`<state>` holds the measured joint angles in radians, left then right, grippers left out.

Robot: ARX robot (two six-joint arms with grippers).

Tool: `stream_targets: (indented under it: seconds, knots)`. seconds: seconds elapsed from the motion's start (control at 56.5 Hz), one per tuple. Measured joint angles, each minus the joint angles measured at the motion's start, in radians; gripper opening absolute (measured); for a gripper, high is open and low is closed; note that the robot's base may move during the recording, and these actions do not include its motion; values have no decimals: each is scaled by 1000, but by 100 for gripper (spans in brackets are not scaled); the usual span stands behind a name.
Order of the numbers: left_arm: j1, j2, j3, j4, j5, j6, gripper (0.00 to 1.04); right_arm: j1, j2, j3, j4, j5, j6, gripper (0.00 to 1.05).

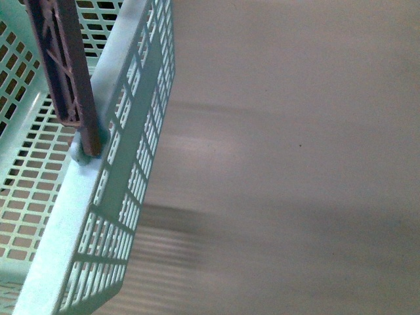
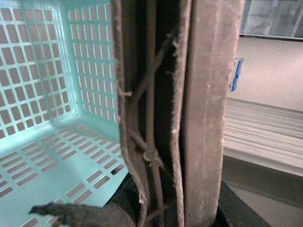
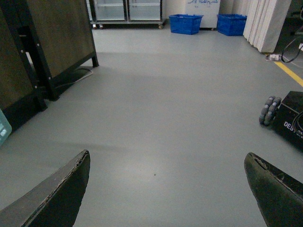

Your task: Pick mango and avocado into basket

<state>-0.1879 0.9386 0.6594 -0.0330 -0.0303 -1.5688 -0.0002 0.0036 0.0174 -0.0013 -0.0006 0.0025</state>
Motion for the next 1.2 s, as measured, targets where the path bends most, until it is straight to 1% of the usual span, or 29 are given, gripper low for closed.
stream_targets:
  seconds: [1.204]
  knots:
    - [0, 0, 0, -2, -7, 1, 18, 0, 0, 0, 0, 0, 0, 96]
